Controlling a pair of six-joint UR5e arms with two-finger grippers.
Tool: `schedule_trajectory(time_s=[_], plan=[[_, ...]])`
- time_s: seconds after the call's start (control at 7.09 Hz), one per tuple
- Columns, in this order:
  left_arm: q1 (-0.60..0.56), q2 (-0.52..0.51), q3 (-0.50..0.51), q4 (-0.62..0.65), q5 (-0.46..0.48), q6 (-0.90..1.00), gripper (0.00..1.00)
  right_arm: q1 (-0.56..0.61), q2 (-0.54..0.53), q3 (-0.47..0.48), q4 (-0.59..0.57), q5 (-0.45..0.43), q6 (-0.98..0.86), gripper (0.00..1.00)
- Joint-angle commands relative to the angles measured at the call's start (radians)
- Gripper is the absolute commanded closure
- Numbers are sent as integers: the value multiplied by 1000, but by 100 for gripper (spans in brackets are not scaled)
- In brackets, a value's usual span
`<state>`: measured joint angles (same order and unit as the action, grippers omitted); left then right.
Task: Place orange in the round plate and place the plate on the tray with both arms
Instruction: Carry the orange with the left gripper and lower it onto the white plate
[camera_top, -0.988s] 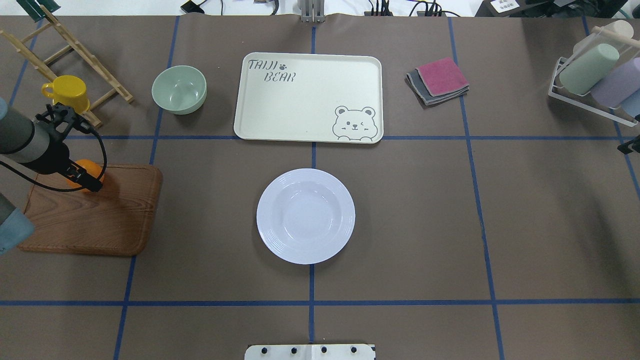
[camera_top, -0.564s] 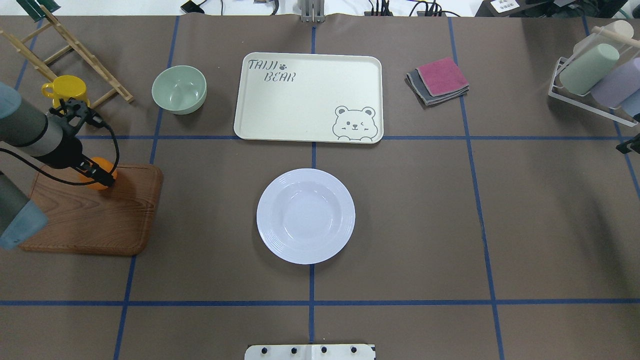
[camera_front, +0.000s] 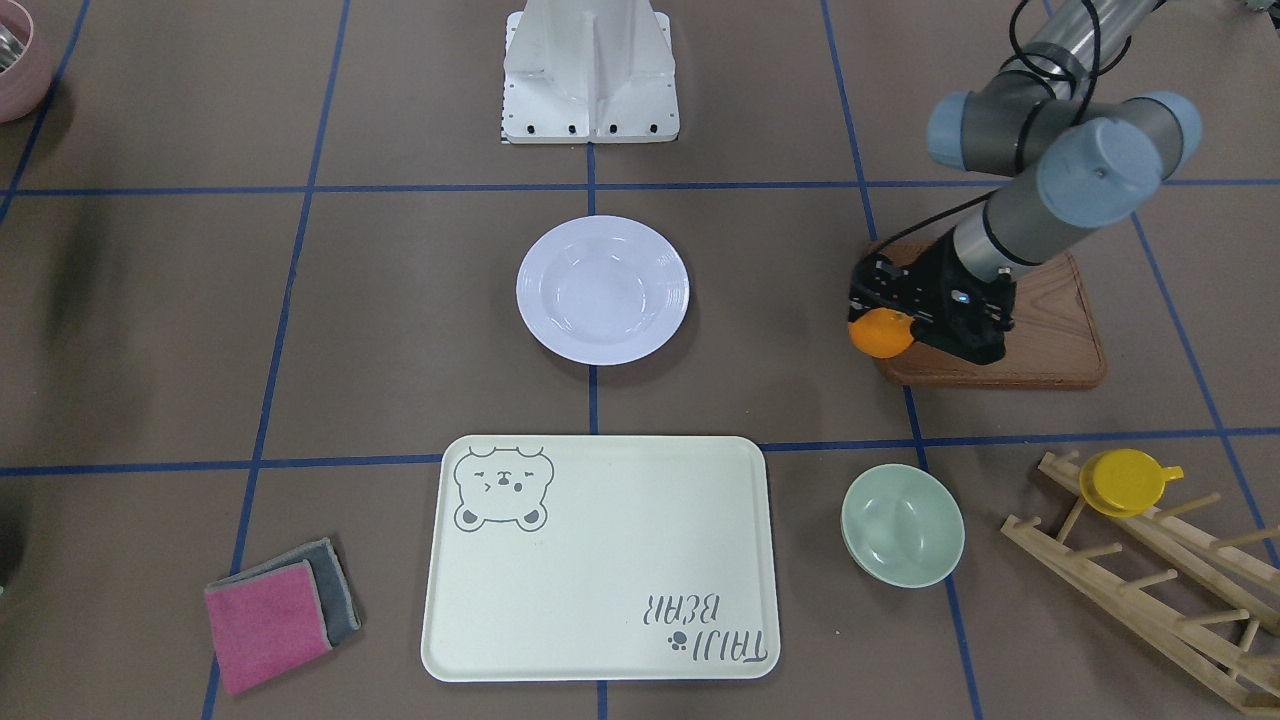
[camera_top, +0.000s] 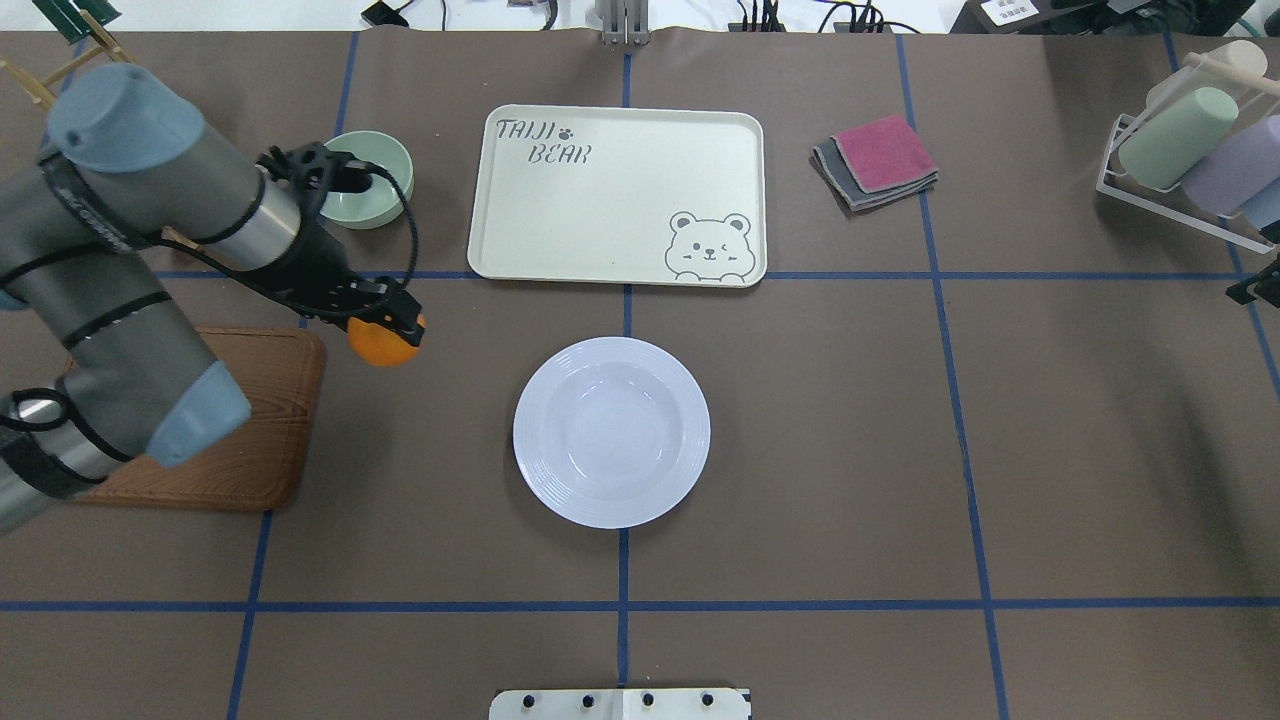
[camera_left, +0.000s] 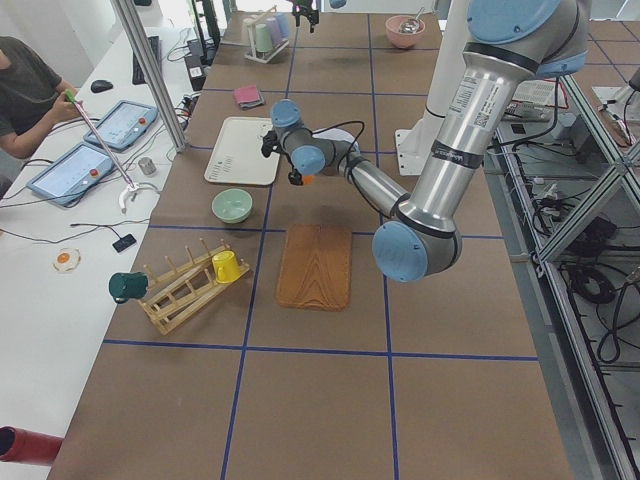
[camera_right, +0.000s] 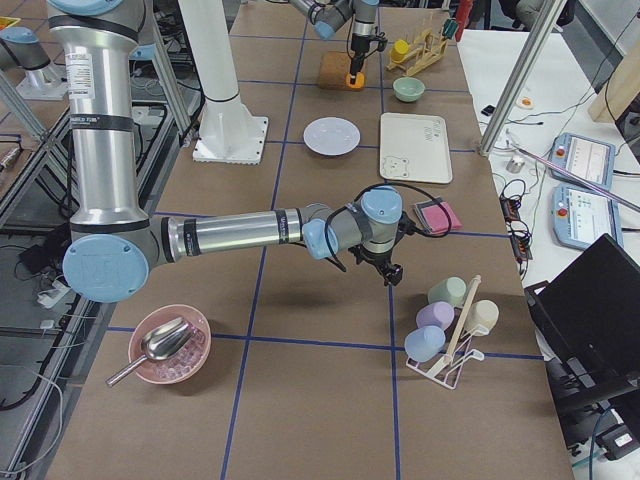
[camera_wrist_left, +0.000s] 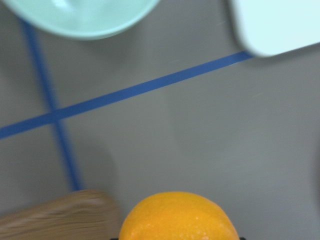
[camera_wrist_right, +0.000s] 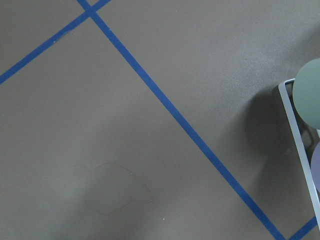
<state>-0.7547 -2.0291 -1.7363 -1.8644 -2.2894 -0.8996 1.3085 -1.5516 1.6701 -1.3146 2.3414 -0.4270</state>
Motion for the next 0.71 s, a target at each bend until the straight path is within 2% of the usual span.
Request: schedule_trajectory(time_s=[0.0, 0.14, 0.28, 0.56], plan=[[243, -205, -20, 160, 220, -175, 100, -2, 1, -3, 1, -1, 1, 0], [297, -277, -6, 288, 296, -173, 100, -8, 4, -4, 1, -1, 1, 0], [345, -289, 50, 283, 354, -168, 100, -14, 5, -6, 1, -1, 1, 0], [354, -315, 208, 147, 380, -168, 100, -20, 7, -12, 1, -1, 1, 0]])
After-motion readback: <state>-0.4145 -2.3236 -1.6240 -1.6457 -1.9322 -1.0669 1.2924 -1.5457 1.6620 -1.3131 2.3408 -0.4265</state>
